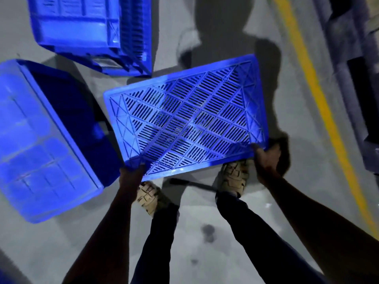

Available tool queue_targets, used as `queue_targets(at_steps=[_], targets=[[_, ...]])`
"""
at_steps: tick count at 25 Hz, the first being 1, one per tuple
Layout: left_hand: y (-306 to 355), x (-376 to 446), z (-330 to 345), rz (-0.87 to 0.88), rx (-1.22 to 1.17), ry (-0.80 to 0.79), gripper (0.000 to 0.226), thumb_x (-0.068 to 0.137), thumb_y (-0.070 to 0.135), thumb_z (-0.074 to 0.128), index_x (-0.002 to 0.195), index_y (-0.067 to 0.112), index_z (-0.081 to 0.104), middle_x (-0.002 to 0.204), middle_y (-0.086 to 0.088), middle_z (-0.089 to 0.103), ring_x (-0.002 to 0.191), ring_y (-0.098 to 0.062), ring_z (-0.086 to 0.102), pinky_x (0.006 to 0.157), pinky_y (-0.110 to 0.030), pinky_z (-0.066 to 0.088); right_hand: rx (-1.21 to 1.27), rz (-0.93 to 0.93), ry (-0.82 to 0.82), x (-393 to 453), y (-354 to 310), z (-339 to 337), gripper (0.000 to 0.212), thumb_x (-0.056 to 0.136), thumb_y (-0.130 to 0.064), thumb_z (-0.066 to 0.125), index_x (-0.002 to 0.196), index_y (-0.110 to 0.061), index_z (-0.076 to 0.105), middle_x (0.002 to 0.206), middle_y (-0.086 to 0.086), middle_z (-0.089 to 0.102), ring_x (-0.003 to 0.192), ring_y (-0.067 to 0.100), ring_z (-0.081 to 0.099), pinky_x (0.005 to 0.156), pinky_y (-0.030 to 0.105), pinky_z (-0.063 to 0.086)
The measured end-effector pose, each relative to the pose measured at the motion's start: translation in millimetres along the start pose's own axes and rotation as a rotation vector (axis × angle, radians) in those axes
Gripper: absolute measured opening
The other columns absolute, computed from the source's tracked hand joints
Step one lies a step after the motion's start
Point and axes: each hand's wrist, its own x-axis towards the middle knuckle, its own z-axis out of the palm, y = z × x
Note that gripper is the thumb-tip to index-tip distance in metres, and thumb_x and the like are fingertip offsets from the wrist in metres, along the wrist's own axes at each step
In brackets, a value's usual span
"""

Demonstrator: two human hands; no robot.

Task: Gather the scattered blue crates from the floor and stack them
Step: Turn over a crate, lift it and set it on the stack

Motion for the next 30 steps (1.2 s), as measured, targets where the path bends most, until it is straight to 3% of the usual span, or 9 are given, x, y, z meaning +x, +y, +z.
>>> queue_targets(at_steps=[2, 4, 8, 10, 13, 16, 23, 26, 30], targets=[[2.6, -13.5, -10.5, 0.034, 0.074, 0.068, 0.071, 0.069, 0.057, 0.077, 0.116, 0.011, 0.052, 0.109, -0.010, 0.063, 0.098, -0.028, 0.062, 0.083, -0.049, 0.052, 0.038, -0.048, 0.016, 3.1, -9.3, -15.0, 0.070, 0.064, -0.039, 0.072, 0.125, -0.008, 0.058, 0.116, 0.014, 0.066, 0.104, 0.033, 0.064, 0.091, 0.045, 0.051], [11.4, -36.2, -20.7, 0.101, 0.157, 0.092, 0.070, 0.070, 0.062, 0.073, 0.110, 0.008, 0.052, 0.107, -0.017, 0.063, 0.100, -0.033, 0.062, 0.083, -0.047, 0.050, 0.017, -0.168, 0.022, -7.6, -24.5, -34.0, 0.065, 0.068, -0.040, 0.068, 0.122, -0.005, 0.057, 0.109, 0.008, 0.062, 0.096, 0.025, 0.059, 0.085, 0.034, 0.046], [40.8, -84.0, -41.5, 0.138, 0.244, 0.139, 0.069, 0.077, 0.065, 0.066, 0.098, -0.001, 0.062, 0.097, -0.026, 0.069, 0.096, -0.039, 0.066, 0.080, -0.046, 0.052, 0.057, -0.258, 0.061, -35.1, -57.5, -65.3, 0.065, 0.066, -0.055, 0.064, 0.112, -0.008, 0.063, 0.096, 0.010, 0.065, 0.089, 0.026, 0.062, 0.079, 0.032, 0.046], [55.9, -100.1, -55.8, 0.146, 0.224, 0.132, 0.079, 0.066, 0.077, 0.058, 0.082, 0.000, 0.067, 0.081, -0.022, 0.071, 0.086, -0.035, 0.069, 0.074, -0.044, 0.052, 0.084, -0.236, 0.060, -43.4, -81.5, -76.8, 0.079, 0.061, -0.057, 0.063, 0.118, -0.002, 0.064, 0.100, 0.013, 0.068, 0.093, 0.027, 0.063, 0.077, 0.026, 0.043], [80.2, -102.1, -72.0, 0.188, 0.153, 0.186, 0.092, 0.058, 0.085, 0.048, 0.090, 0.000, 0.068, 0.089, -0.025, 0.070, 0.090, -0.037, 0.067, 0.072, -0.042, 0.048, 0.045, -0.211, 0.083, -42.6, -111.8, -82.7, 0.075, 0.068, -0.046, 0.074, 0.127, -0.002, 0.062, 0.118, 0.022, 0.067, 0.111, 0.034, 0.062, 0.092, 0.033, 0.044], [120.3, -97.4, -81.1, 0.284, 0.066, 0.274, 0.068, 0.079, 0.069, 0.058, 0.090, 0.002, 0.069, 0.084, -0.020, 0.068, 0.087, -0.035, 0.066, 0.071, -0.041, 0.047, 0.122, -0.276, 0.132, -36.9, -144.3, -66.2, 0.055, 0.081, -0.031, 0.077, 0.125, -0.001, 0.062, 0.118, 0.021, 0.067, 0.111, 0.033, 0.062, 0.091, 0.027, 0.043], [172.8, -81.5, -62.7, 0.424, -0.218, 0.427, 0.042, 0.094, 0.033, 0.065, 0.120, 0.000, 0.062, 0.117, -0.019, 0.066, 0.107, -0.026, 0.062, 0.081, -0.029, 0.041, 0.061, -0.562, 0.050, -13.9, -191.3, -20.9, 0.073, 0.094, -0.037, 0.057, 0.150, 0.000, 0.028, 0.147, 0.023, 0.035, 0.137, 0.031, 0.036, 0.111, 0.023, 0.025], [155.9, -95.0, -58.6, 0.487, -0.124, 0.382, 0.028, 0.092, 0.016, 0.067, 0.116, 0.002, 0.061, 0.109, -0.018, 0.064, 0.073, 0.008, 0.061, 0.062, -0.013, 0.040, -0.041, -0.661, -0.027, -7.3, -172.9, -21.2, 0.072, 0.090, -0.043, 0.054, 0.146, -0.002, 0.036, 0.147, 0.023, 0.031, 0.134, 0.034, 0.039, 0.114, 0.031, 0.032], [139.3, -99.1, -60.1, 0.502, -0.068, 0.337, 0.024, 0.092, 0.020, 0.068, 0.110, 0.004, 0.062, 0.099, -0.013, 0.064, 0.088, -0.017, 0.065, 0.069, -0.021, 0.040, -0.112, -0.765, -0.008, -2.3, -144.5, -37.1, 0.060, 0.092, -0.034, 0.052, 0.140, 0.003, 0.043, 0.141, 0.024, 0.042, 0.130, 0.033, 0.043, 0.109, 0.043, 0.038]])
